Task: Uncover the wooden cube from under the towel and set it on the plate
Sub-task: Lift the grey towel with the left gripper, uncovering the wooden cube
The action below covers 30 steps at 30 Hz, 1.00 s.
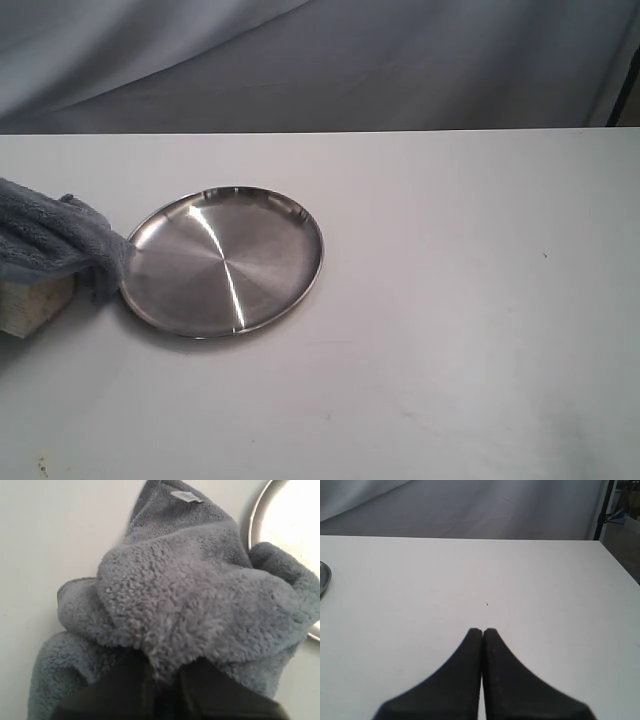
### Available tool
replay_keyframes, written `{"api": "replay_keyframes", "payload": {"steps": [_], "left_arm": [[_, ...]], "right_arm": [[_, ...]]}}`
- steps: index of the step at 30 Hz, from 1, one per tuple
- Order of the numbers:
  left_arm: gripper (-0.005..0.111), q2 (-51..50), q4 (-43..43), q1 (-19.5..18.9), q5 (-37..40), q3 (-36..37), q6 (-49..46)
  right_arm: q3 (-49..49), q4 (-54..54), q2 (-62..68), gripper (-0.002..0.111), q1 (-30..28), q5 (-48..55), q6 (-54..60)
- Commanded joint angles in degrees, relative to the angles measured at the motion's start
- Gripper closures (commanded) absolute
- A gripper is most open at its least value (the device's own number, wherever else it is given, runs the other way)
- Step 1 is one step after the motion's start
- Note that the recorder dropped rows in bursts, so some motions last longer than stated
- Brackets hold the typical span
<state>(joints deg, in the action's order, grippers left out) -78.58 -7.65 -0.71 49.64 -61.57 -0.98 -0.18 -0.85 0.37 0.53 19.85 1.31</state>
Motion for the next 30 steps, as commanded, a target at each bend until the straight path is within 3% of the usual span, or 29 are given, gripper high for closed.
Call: {"api": "replay_keyframes", "payload": {"steps": [1, 14, 30], "left_arm": [[0.107, 3.0, 1.1, 0.0, -2.2, -0.1, 0.0], [0.107, 3.6, 1.1, 0.0, -5.7, 0.0, 0.0], [0.107, 16.8, 0.7, 0.0, -24.5, -0.1, 0.1]], "right_arm": [[0.2, -0.2, -0.4, 0.108, 0.2, -0.2, -0.1], [0.2, -0.2, -0.4, 0.108, 0.2, -0.2, -0.1], [0.2, -0.2, -0.4, 0.108, 0.2, -0.2, -0.1]]}}
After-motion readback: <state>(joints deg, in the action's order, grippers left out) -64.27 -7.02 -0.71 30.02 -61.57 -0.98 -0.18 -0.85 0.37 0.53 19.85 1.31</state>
